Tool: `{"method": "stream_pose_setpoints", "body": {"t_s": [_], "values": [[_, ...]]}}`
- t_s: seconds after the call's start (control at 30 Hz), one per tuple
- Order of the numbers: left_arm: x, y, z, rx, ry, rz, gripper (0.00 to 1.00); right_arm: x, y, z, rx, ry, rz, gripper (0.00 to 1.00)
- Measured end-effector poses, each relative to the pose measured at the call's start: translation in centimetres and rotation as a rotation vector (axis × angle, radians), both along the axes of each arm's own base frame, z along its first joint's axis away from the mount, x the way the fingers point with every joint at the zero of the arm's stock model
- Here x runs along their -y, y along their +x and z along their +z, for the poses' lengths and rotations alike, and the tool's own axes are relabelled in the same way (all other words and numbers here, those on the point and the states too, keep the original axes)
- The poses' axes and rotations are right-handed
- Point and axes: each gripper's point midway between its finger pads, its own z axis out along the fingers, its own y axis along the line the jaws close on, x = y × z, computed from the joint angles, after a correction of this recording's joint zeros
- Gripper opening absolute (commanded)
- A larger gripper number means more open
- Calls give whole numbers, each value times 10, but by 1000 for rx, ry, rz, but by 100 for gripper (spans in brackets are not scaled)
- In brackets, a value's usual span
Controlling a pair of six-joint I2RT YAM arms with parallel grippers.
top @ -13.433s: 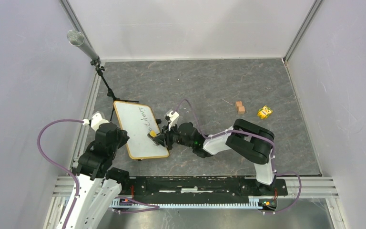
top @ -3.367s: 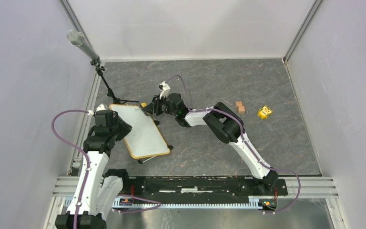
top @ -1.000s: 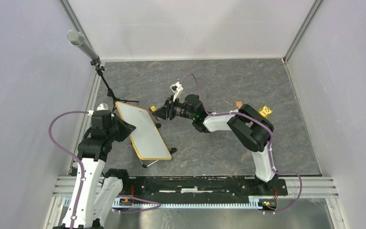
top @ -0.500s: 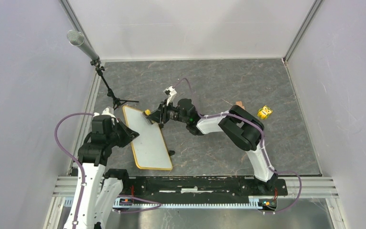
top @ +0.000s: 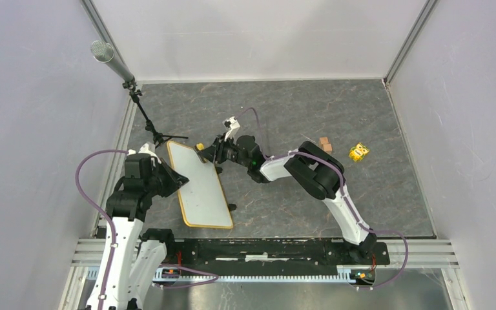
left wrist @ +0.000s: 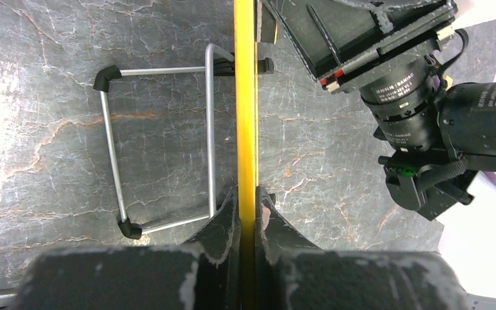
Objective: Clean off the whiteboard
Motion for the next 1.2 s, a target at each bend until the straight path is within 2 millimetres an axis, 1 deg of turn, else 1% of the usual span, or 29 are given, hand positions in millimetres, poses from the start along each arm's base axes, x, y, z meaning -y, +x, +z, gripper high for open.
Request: {"method": "stream_pose_setpoints", "body": {"t_s": [0.03, 0.2, 0.37, 0.43, 0.6, 0.73, 0.8, 0.9, 0.97, 1.1, 1.2], "values": [[0, 1, 0, 1, 0, 0, 2, 1, 3, -1, -2, 1, -6, 27], [0, 2, 0, 2, 1, -3, 2, 8, 16, -18, -36, -3, -35, 27], [0, 4, 0, 5, 2, -3, 2, 6, 22, -18, -35, -5, -41, 27], [0, 5, 0, 7, 2, -2, 2, 4, 24, -15, -33, -9, -41, 27], [0, 6, 0, 7, 2, -1, 2, -11, 26, 4, -9, 33, -21, 27], [0, 6, 0, 8, 0, -4, 2, -17, 21, 17, -7, 80, 7, 27], [0, 6, 0, 8, -1, -5, 2, -19, 19, 18, -11, 106, 12, 27], [0, 6, 0, 8, -1, -4, 2, -17, 23, 13, -32, 142, 8, 27], [0, 6, 0, 8, -1, -4, 2, -13, 30, 5, -48, 151, -4, 27], [0, 6, 0, 10, -2, -5, 2, -2, 43, -14, -81, 133, -38, 27], [0, 6, 0, 11, -2, -5, 2, 0, 45, -19, -92, 123, -44, 27]]}}
